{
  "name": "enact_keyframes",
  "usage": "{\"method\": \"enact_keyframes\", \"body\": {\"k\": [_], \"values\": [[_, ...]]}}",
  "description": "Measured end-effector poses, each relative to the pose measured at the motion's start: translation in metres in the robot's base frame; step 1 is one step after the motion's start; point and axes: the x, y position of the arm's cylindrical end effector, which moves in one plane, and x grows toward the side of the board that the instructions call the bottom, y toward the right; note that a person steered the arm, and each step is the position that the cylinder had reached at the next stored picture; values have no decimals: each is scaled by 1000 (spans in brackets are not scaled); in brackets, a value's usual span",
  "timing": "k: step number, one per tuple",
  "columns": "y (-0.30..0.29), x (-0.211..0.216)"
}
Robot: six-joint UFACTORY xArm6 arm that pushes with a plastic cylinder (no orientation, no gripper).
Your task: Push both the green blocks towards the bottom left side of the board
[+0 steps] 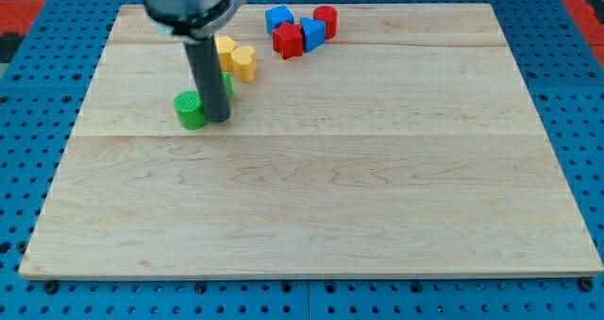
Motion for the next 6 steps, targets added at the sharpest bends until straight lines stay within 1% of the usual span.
{"method": "enact_keyframes", "body": {"k": [1, 2, 3, 4, 5, 6], "values": [[0, -17], [17, -25], [50, -40], [83, -71], [35, -106], [-4, -114]]}}
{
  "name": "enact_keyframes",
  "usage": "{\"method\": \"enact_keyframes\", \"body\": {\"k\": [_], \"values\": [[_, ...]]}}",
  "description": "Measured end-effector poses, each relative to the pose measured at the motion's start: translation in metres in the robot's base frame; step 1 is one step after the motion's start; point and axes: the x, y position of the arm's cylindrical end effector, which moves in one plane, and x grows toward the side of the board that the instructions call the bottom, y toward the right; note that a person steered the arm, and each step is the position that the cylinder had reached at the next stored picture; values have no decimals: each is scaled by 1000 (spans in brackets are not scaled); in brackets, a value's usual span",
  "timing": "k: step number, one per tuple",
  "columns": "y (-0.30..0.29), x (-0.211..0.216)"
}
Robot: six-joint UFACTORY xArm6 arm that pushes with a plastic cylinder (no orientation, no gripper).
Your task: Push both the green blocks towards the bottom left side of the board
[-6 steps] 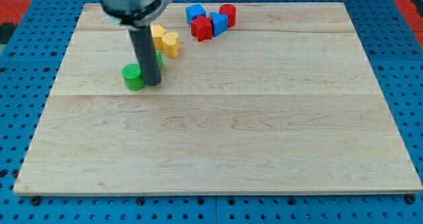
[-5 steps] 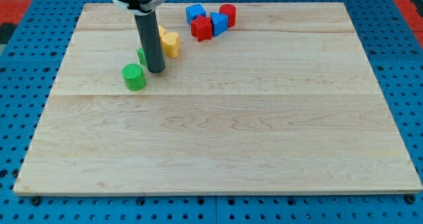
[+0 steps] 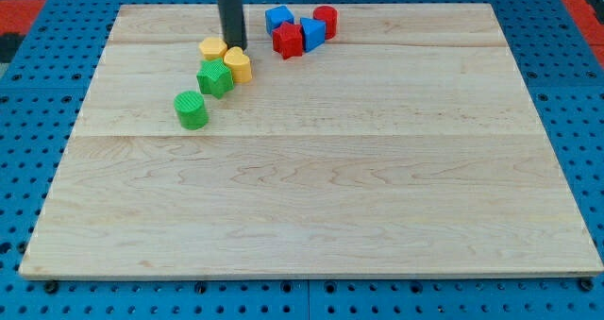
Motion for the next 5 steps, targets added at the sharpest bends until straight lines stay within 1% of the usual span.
{"method": "enact_keyframes", "body": {"k": [2, 3, 5], "values": [[-2, 48], [-11, 82], [-48, 138]]}}
